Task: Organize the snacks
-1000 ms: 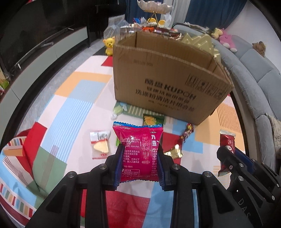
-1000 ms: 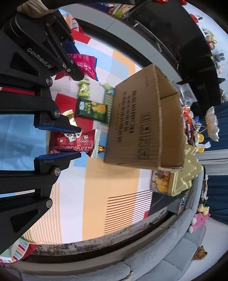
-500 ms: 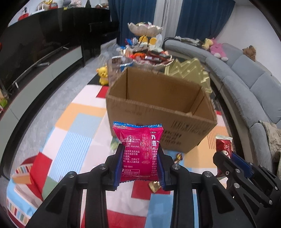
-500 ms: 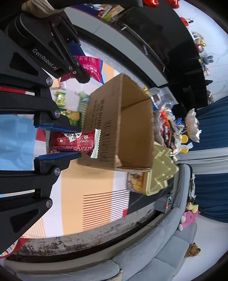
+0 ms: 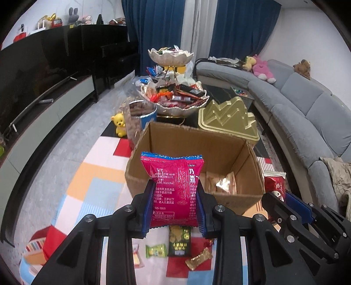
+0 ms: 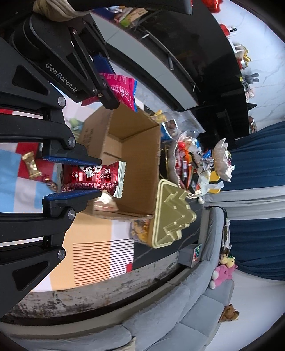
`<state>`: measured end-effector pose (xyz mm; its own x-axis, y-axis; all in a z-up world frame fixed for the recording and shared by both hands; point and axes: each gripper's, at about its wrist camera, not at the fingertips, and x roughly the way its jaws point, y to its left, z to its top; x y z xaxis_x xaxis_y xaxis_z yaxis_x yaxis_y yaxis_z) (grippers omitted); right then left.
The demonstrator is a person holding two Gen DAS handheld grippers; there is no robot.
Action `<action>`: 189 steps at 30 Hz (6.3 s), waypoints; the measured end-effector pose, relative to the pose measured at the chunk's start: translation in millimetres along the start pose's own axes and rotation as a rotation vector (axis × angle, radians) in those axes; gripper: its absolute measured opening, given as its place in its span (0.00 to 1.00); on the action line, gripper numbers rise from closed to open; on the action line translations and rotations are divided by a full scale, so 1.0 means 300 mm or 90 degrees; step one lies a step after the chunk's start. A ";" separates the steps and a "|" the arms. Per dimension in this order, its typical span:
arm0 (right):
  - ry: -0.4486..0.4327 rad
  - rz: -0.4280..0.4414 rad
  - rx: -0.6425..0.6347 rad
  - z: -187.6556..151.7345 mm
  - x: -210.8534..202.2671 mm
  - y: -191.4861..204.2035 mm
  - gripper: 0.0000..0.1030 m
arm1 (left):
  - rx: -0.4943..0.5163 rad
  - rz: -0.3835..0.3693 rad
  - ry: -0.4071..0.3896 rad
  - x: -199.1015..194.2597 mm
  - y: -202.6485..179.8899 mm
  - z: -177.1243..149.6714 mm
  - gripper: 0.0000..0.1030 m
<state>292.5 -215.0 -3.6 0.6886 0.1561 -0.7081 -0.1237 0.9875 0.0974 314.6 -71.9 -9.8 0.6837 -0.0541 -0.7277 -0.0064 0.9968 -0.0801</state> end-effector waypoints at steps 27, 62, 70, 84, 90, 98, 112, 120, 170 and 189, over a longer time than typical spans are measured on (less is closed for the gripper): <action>-0.004 -0.011 -0.013 0.185 0.196 0.020 0.21 | 0.029 -0.055 0.002 0.227 0.036 0.189 0.33; -0.040 -0.057 0.005 0.188 0.046 0.017 0.74 | 0.007 0.011 -0.025 0.033 0.156 0.185 0.86; -0.052 -0.065 0.002 0.143 -0.050 0.041 0.76 | 0.001 0.018 -0.030 -0.056 0.190 0.139 0.87; -0.045 -0.074 -0.007 0.039 -0.113 0.054 0.76 | -0.003 0.020 -0.010 -0.112 0.216 0.019 0.87; -0.038 -0.083 -0.019 -0.021 -0.114 0.071 0.76 | -0.007 0.024 0.008 -0.105 0.235 -0.044 0.87; -0.014 -0.089 -0.036 -0.102 -0.084 0.089 0.76 | -0.010 0.038 0.034 -0.081 0.261 -0.148 0.87; 0.016 -0.099 -0.048 -0.235 0.004 0.096 0.76 | -0.019 0.064 0.053 -0.017 0.292 -0.294 0.87; 0.041 -0.088 -0.060 -0.331 0.066 0.099 0.76 | -0.024 0.063 0.064 0.029 0.304 -0.378 0.87; 0.089 0.019 -0.177 -0.580 0.358 0.101 0.82 | -0.052 0.087 0.151 0.313 0.282 -0.614 0.80; 0.080 0.078 -0.174 -0.595 0.371 0.132 0.49 | -0.031 0.076 0.113 0.319 0.263 -0.606 0.52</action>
<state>236.7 -162.2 -203.4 0.5651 0.2522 -0.7856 -0.3990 0.9169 0.0074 246.9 -9.2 -209.6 0.5374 0.0510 -0.8418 -0.1177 0.9929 -0.0149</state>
